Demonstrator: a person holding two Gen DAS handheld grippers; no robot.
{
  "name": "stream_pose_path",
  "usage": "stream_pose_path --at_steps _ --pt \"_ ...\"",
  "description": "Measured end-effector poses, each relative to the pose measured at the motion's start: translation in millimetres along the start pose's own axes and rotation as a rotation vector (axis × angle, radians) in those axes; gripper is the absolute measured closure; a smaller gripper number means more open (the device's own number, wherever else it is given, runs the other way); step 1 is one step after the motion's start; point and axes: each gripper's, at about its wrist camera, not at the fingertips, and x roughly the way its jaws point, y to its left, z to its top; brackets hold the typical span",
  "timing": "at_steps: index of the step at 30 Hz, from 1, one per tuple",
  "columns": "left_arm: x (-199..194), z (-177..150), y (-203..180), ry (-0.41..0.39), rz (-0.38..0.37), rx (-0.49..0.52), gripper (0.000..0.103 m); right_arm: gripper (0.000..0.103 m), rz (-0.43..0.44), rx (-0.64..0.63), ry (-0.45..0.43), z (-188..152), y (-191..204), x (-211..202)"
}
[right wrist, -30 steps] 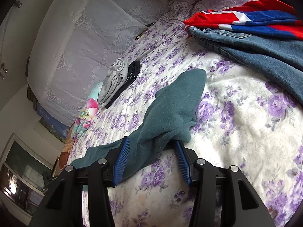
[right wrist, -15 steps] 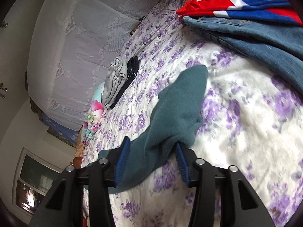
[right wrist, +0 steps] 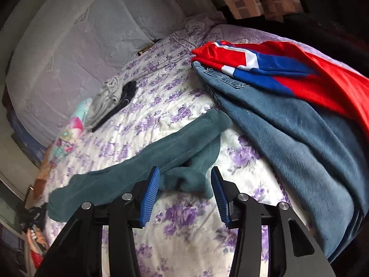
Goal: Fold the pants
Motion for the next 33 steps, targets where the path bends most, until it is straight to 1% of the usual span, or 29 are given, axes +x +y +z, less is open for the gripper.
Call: stream_pose_path --at_steps 2,3,4,6,9,10,13,16,21,23,24,25,26,29,33 --pt "-3.3 3.7 0.0 -0.006 -0.005 -0.002 0.102 0.061 0.085 0.018 0.037 -2.7 5.5 3.9" --pt "-4.9 4.3 -1.4 -0.011 -0.006 0.0 0.102 0.063 0.112 0.029 0.046 -3.3 8.0 5.6" --pt "-7.3 4.8 -3.4 -0.017 -0.006 0.006 0.102 0.063 0.138 0.046 0.05 -2.4 12.2 9.9" --pt "-10.3 3.7 -7.5 -0.023 0.0 0.021 0.102 0.064 0.176 0.091 0.061 0.1 13.8 18.3" --pt "-11.1 2.7 -9.6 -0.017 0.01 0.032 0.102 0.064 0.225 0.144 0.1 2.8 20.3 32.4" --pt "-11.8 2.4 -9.9 -0.017 0.011 0.034 0.102 0.064 0.215 0.145 0.111 3.2 22.2 35.0" --pt "-14.2 3.7 -9.1 -0.021 0.013 0.038 0.102 0.064 0.144 0.155 0.135 2.9 19.3 41.7" --pt "-13.2 4.5 -6.7 -0.017 0.014 0.034 0.102 0.064 0.152 0.209 0.139 2.3 5.3 45.3" --pt "-5.6 3.5 -4.1 -0.002 0.026 0.031 0.102 0.064 0.166 0.263 0.166 8.4 -7.1 61.3" --pt "-4.6 3.1 -3.3 0.001 0.026 0.027 0.102 0.068 0.186 0.27 0.16 10.7 -8.8 62.9" --pt "-4.6 2.9 -3.9 0.001 0.027 0.027 0.102 0.081 0.189 0.261 0.146 11.9 -7.1 61.1" --pt "-4.9 3.3 -4.2 0.002 0.028 0.028 0.102 0.099 0.195 0.248 0.13 12.9 -4.9 58.1" --pt "-4.9 2.7 -4.0 0.0 0.025 0.028 0.102 0.101 0.203 0.23 0.113 14.5 -2.0 53.5" --pt "-7.2 5.5 -7.2 -0.002 0.025 0.042 0.102 0.101 0.194 0.169 0.078 19.1 6.0 40.9" --pt "-5.7 8.9 -14.4 -0.004 0.033 0.068 0.102 0.101 0.197 0.192 0.079 19.9 -0.6 37.1"
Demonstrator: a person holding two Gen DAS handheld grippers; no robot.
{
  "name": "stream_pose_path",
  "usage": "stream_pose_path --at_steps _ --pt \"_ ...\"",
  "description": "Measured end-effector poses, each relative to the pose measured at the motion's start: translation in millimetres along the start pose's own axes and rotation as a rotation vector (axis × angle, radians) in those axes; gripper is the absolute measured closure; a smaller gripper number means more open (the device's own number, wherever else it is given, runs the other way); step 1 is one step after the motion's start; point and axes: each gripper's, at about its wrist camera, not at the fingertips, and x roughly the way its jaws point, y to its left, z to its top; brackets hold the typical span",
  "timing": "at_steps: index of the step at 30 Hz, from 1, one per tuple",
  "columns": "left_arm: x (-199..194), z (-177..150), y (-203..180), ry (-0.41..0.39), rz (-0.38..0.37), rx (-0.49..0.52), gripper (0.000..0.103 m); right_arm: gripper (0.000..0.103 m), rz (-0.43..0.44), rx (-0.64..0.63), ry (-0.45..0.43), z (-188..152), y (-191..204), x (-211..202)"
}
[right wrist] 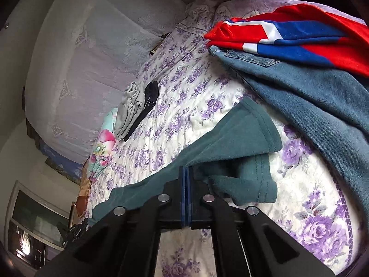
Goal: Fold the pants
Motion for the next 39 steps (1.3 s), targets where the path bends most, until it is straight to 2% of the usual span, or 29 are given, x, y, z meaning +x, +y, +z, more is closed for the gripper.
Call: stream_pose_path --at_steps 6,12,19,25,29,32,34,36,37,39 --pt "-1.6 5.4 -2.2 -0.013 -0.025 -0.019 0.102 0.101 0.034 -0.008 -0.024 2.2 4.6 -5.6" --pt "-4.0 36.9 -25.6 -0.053 -0.017 0.02 0.102 0.101 0.028 -0.059 -0.04 48.6 25.5 14.5" --pt "35.8 96.5 -60.5 -0.108 0.049 0.08 0.102 0.101 -0.032 -0.06 -0.016 128.5 41.8 95.7" --pt "94.9 151.3 -73.3 -0.184 0.204 0.136 0.102 0.101 -0.145 -0.038 0.007 182.5 46.7 191.2" --pt "130.2 171.0 -65.8 -0.15 0.23 0.122 0.102 0.101 -0.177 -0.039 -0.018 198.4 48.2 231.7" --pt "143.1 168.0 -54.1 -0.061 0.164 0.081 0.102 0.101 -0.202 -0.042 -0.009 192.9 40.4 248.1" --pt "143.8 158.4 -46.9 0.005 0.17 0.087 0.093 0.101 -0.234 -0.07 -0.001 184.5 32.2 255.3" --pt "141.2 150.8 -37.9 0.047 0.207 0.108 0.045 0.101 -0.218 -0.063 0.012 177.4 18.5 260.5" --pt "137.6 147.1 -30.4 0.056 0.247 0.114 0.038 0.101 -0.195 -0.041 0.01 178.3 13.6 260.4" --pt "135.8 146.0 -19.6 0.063 0.291 0.115 0.036 0.101 -0.169 -0.012 0.019 182.2 10.5 259.7"
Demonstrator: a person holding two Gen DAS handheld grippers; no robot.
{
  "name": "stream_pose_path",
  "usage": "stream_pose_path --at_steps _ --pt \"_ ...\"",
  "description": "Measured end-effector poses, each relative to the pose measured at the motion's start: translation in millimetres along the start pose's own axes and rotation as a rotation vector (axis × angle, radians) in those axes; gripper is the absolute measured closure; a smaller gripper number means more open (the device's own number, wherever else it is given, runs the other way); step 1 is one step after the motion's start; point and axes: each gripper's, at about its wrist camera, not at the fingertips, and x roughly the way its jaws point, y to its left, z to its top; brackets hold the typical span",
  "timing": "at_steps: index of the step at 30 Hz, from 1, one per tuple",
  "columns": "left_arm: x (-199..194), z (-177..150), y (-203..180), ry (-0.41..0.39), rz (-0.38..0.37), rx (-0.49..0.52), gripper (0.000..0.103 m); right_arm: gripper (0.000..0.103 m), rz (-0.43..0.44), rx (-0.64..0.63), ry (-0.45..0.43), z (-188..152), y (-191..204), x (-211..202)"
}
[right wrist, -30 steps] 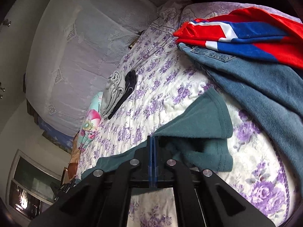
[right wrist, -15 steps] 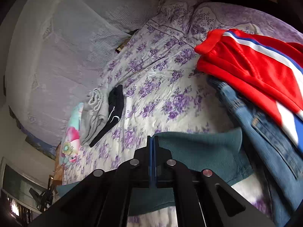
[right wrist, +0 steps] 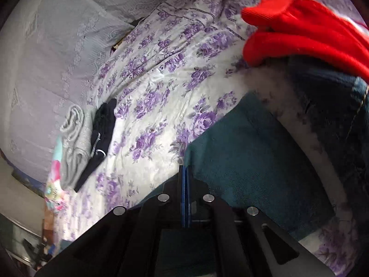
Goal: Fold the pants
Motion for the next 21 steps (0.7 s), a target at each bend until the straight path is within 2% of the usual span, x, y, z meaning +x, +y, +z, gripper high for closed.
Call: stream_pose_path --at_steps 2,4,6,7,8,9,10,12,14,16,18,20,21 --pt "8.3 0.4 9.6 0.048 0.001 -0.004 0.036 0.101 -0.003 -0.008 0.001 -0.9 0.3 2.1" --pt "28.6 -1.1 13.6 0.147 -0.014 -0.004 0.036 0.101 -0.007 -0.015 0.0 -1.6 1.3 1.8" --pt "44.2 -6.9 10.6 0.198 -0.006 0.026 0.036 0.102 0.0 -0.01 0.0 -2.0 -0.1 1.7" --pt "48.5 -10.9 5.4 0.192 0.026 0.068 0.038 0.102 0.004 -0.005 0.0 -1.9 -0.6 1.7" --pt "47.6 -13.6 -1.4 0.167 0.053 0.117 0.05 0.102 0.005 -0.001 -0.002 -2.0 -0.8 1.0" --pt "45.4 -15.0 -7.4 0.148 0.058 0.158 0.079 0.102 0.004 0.001 -0.008 -2.6 -0.1 -0.8" --pt "40.6 -13.8 -11.4 0.131 0.044 0.172 0.085 0.101 0.002 -0.002 -0.015 -3.1 1.9 -3.6" --pt "26.6 -7.4 -10.0 0.07 0.004 0.134 0.085 0.101 0.004 -0.031 -0.038 -2.4 11.6 -11.7" --pt "8.3 4.7 -9.7 -0.026 0.021 0.121 0.085 0.101 0.009 -0.088 -0.078 2.6 29.4 -20.6" --pt "-0.7 19.3 -3.2 -0.084 0.027 0.074 0.085 0.101 0.011 -0.122 -0.078 9.1 45.9 -18.1" --pt "5.4 33.2 3.4 -0.087 0.033 0.022 0.085 0.101 -0.021 -0.142 -0.058 13.9 57.4 -3.5" --pt "26.3 43.2 5.5 -0.078 0.101 0.016 0.085 0.101 -0.067 -0.137 -0.025 16.4 61.3 22.1" --pt "42.8 43.5 8.1 -0.047 0.13 0.014 0.084 0.101 -0.096 -0.134 -0.011 16.7 60.2 35.6"
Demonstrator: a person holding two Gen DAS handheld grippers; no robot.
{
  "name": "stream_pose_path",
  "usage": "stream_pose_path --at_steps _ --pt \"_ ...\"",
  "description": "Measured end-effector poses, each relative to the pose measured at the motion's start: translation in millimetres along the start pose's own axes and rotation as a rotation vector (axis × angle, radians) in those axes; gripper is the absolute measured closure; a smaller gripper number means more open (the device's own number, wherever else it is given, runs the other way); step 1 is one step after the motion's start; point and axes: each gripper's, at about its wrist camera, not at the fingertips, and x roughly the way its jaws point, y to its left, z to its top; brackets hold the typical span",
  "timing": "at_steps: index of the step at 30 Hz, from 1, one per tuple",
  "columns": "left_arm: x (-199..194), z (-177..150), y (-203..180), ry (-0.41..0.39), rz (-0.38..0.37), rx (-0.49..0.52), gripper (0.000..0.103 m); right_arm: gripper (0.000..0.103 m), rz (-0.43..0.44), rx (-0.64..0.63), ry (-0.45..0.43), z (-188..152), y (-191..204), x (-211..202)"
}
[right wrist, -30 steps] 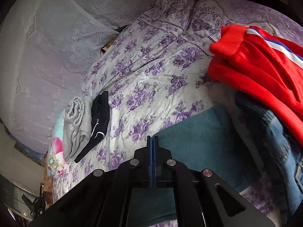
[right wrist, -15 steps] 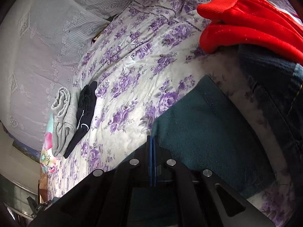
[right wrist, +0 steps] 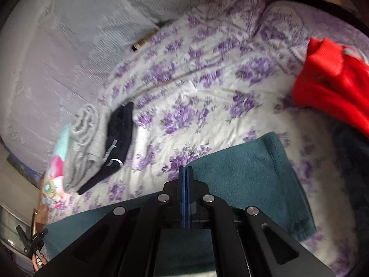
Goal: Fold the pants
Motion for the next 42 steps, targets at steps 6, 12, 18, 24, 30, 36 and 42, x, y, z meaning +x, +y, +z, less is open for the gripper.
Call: stream_pose_path --at_steps 6,12,18,24,30,36,42 --pt "17.7 -23.7 12.1 0.084 -0.045 -0.045 0.058 0.083 0.027 0.015 0.015 -3.6 -8.4 -2.9" --pt "-50.9 -39.1 29.7 0.07 -0.107 0.011 0.042 0.073 0.078 -0.037 -0.04 -19.2 -8.0 -85.3" --pt "-99.7 -97.7 60.6 0.152 -0.205 -0.031 0.037 0.061 0.095 -0.094 -0.055 -79.4 -23.8 -181.2" --pt "-117.8 -154.7 83.9 0.232 -0.285 -0.097 0.037 0.053 0.08 -0.126 -0.046 -151.4 -49.6 -250.6" --pt "-115.4 -170.4 71.2 0.213 -0.312 -0.122 0.035 0.051 0.175 -0.043 -0.011 -185.8 -64.2 -268.3" --pt "-96.6 -162.1 58.6 0.162 -0.339 -0.182 0.059 0.051 0.187 -0.051 -0.015 -205.6 -65.7 -286.5" --pt "-97.8 -173.8 85.1 0.127 -0.372 -0.293 0.1 0.051 0.142 -0.014 0.047 -237.0 -87.6 -306.3"
